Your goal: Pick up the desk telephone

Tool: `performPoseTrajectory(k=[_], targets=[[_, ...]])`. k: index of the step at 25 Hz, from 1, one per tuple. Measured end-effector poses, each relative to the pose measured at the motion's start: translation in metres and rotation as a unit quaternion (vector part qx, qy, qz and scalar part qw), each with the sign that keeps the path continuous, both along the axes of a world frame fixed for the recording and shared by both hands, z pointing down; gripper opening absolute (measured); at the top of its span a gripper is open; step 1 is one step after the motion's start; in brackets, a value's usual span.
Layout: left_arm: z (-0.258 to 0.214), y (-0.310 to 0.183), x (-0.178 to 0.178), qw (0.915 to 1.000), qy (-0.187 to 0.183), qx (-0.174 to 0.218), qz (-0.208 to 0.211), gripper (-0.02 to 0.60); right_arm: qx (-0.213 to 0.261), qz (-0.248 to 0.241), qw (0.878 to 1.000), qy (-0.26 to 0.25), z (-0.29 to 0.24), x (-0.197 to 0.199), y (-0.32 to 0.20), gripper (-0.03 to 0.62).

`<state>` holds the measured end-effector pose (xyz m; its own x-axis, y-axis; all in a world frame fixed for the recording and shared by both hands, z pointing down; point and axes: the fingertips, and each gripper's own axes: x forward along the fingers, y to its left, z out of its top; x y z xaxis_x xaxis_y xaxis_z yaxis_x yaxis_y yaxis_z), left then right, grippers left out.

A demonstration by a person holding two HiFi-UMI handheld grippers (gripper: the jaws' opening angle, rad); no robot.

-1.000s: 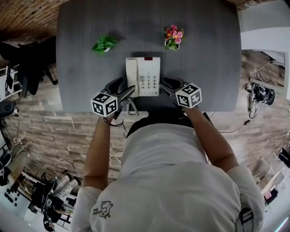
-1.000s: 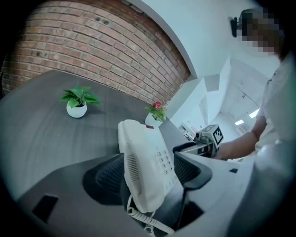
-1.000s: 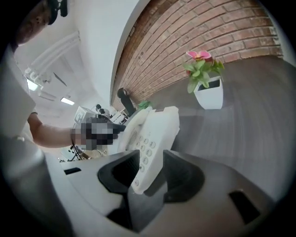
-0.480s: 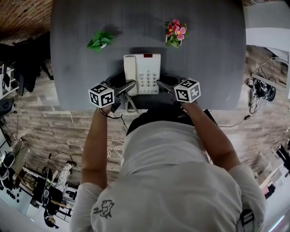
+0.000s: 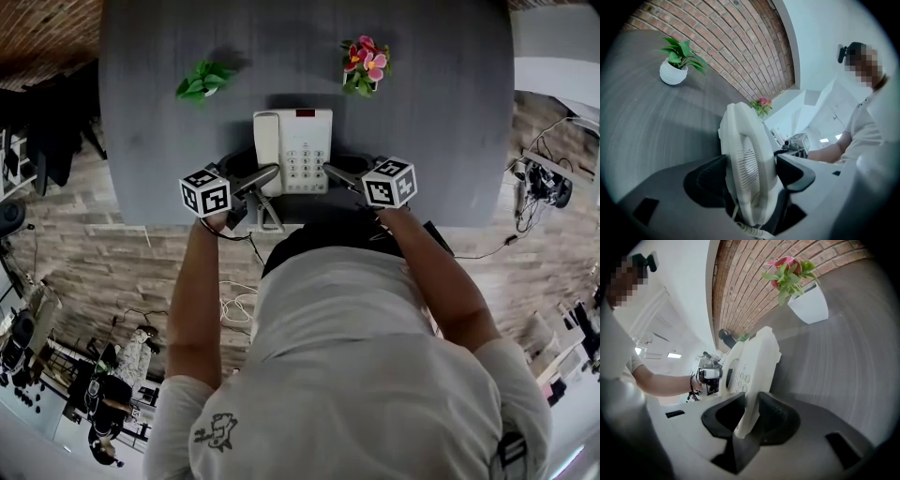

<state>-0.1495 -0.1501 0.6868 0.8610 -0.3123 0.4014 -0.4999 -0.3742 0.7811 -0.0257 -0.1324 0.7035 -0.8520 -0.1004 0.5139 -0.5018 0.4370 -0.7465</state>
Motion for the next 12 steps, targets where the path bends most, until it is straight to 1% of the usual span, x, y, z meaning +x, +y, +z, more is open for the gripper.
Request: performPoseTrajectory(k=[6, 12], targets=[[0.0008, 0.0005, -0.0011, 0.9999, -0.002, -0.004, -0.01, 0.34, -0.025, 0.0, 1.0, 0.004, 0.0013, -0.0006, -0.0003, 0.086], [-0.002, 0.0057, 0.0009, 0.9995, -0.015, -0.014, -0.024, 0.319, -0.015, -0.01, 1.0, 0.016, -0.0049, 0.0025, -0.0003, 0.078]])
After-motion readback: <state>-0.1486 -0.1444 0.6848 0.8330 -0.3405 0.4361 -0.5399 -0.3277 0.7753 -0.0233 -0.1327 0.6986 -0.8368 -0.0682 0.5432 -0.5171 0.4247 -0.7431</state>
